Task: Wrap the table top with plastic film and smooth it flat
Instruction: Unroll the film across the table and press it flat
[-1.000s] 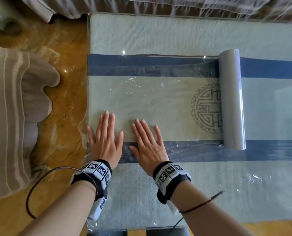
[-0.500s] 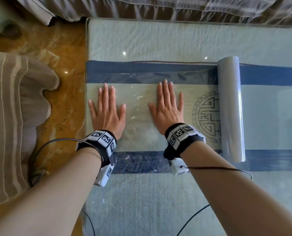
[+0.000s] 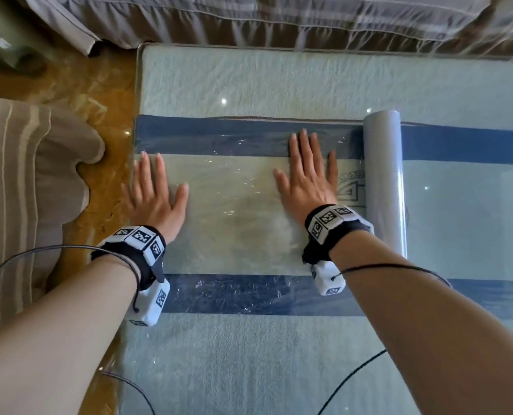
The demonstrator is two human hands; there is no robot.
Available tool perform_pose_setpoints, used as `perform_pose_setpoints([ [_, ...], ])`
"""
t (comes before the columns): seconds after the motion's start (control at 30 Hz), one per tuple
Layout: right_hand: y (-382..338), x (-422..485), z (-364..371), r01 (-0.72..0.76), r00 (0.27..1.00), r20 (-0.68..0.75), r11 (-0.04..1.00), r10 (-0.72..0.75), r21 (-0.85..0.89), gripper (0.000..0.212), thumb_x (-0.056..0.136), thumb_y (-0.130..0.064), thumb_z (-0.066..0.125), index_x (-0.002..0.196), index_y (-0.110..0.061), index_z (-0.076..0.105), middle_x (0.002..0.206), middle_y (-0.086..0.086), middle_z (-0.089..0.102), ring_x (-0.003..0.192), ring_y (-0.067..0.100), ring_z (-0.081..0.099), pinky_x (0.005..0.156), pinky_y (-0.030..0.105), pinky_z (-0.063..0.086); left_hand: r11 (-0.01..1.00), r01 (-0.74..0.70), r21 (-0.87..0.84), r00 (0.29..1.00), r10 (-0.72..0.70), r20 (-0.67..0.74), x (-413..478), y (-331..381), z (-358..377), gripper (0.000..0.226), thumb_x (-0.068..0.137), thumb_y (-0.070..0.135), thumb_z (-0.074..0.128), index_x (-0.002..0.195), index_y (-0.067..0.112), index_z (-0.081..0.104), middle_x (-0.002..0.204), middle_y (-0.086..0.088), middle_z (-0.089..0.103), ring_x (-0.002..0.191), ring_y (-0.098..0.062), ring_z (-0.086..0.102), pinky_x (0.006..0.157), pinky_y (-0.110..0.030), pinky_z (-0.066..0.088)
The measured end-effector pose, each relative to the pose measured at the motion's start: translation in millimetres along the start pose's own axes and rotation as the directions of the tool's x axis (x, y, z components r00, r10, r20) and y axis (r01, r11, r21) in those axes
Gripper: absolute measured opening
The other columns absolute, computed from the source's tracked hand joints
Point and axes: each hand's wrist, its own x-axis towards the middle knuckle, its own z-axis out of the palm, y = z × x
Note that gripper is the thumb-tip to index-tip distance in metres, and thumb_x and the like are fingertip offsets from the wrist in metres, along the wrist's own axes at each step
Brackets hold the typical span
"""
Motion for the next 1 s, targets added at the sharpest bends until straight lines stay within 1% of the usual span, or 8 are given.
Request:
perform_pose_setpoints([
  [0.13,-23,8,2,0.105,0.991,0.077,0.994,-0.106,0.024,0.068,0.103,-0.051,0.017,0.157,-0.021,-0.01,0.165,-0.002,-0.017,0.151,0.014,-0.019,0.12,0.049,-0.014,0.998,0.058,0.003,0.998,-0.058,0.035,4,-29,4,0.069,0.099,0.054,0.021,0.154,0.023,-0.008,0.161,-0.001,-0.017,0.148,-0.017,-0.014,0.119,-0.051,-0.004],
  [0.27,-26,-14,-14,-0.029,0.992,-0.121,0.998,0.035,0.05,0.071,0.096,-0.029,0.043,0.159,-0.026,0.01,0.167,0.002,-0.008,0.152,0.023,-0.013,0.12,0.05,-0.014,0.988,0.131,0.085,0.991,-0.13,-0.021,5,-31,-4,0.07,0.098,0.051,0.025,0.154,0.024,-0.006,0.161,-0.002,-0.017,0.148,-0.019,-0.013,0.118,-0.054,-0.006],
  [0.37,3,-49,-24,-0.221,0.946,-0.213,0.967,0.245,0.13,0.075,0.088,-0.02,0.056,0.154,-0.03,0.023,0.165,0.009,0.004,0.15,0.033,0.002,0.122,0.054,0.0,0.992,-0.124,0.0,0.99,0.124,-0.059,-11,21,-1,0.07,0.097,0.044,0.036,0.154,0.027,-0.003,0.16,0.001,-0.02,0.149,-0.02,-0.01,0.117,-0.051,-0.005],
  [0.43,20,-62,-24,-0.387,0.905,-0.094,0.895,0.414,0.221,0.081,0.087,-0.029,0.064,0.154,-0.027,0.019,0.158,0.013,0.013,0.141,0.037,0.018,0.113,0.059,0.028,0.947,-0.322,-0.013,0.947,0.322,0.016,-25,63,12,0.073,0.097,0.046,0.037,0.152,0.031,-0.008,0.156,0.005,-0.028,0.148,-0.017,-0.014,0.117,-0.051,-0.005],
  [0.5,28,-64,-19,-0.493,0.86,0.048,0.806,0.507,0.328,0.093,0.085,-0.037,0.071,0.155,-0.018,0.012,0.151,0.016,0.019,0.136,0.037,0.025,0.104,0.058,0.037,0.93,-0.366,-0.012,0.927,0.366,0.087,-36,90,26,0.072,0.097,0.049,0.032,0.151,0.033,-0.014,0.154,0.006,-0.033,0.144,-0.015,-0.022,0.116,-0.053,-0.008],
  [0.7,16,-32,-14,-0.434,0.9,0.189,0.759,0.393,0.486,0.068,0.083,-0.035,0.074,0.129,-0.007,0.034,0.127,0.015,0.044,0.117,0.037,0.047,0.099,0.045,0.041,0.981,-0.173,0.092,0.985,0.171,0.03,-15,55,29,0.067,0.099,0.051,0.016,0.152,0.022,-0.013,0.16,0.0,-0.02,0.145,-0.015,-0.018,0.116,-0.053,-0.011],
  [0.83,5,-25,-16,-0.476,0.878,0.216,0.73,0.428,0.489,0.063,0.079,-0.034,0.07,0.121,-0.009,0.03,0.114,0.011,0.045,0.107,0.037,0.052,0.09,0.05,0.048,0.99,-0.088,0.111,0.996,0.089,-0.001,-3,10,20,0.066,0.098,0.054,0.015,0.153,0.026,-0.008,0.161,0.0,-0.014,0.149,-0.018,-0.01,0.114,-0.053,-0.011],
  [1.0,-5,-26,-16,-0.462,0.887,0.212,0.798,0.41,0.388,0.08,0.082,-0.035,0.066,0.144,-0.023,0.017,0.134,0.014,0.035,0.118,0.04,0.046,0.089,0.055,0.049,0.996,-0.05,0.078,0.999,0.049,0.013,-7,-4,20,0.066,0.098,0.055,0.018,0.153,0.029,-0.008,0.161,0.002,-0.013,0.148,-0.016,-0.01,0.114,-0.054,-0.011],
])
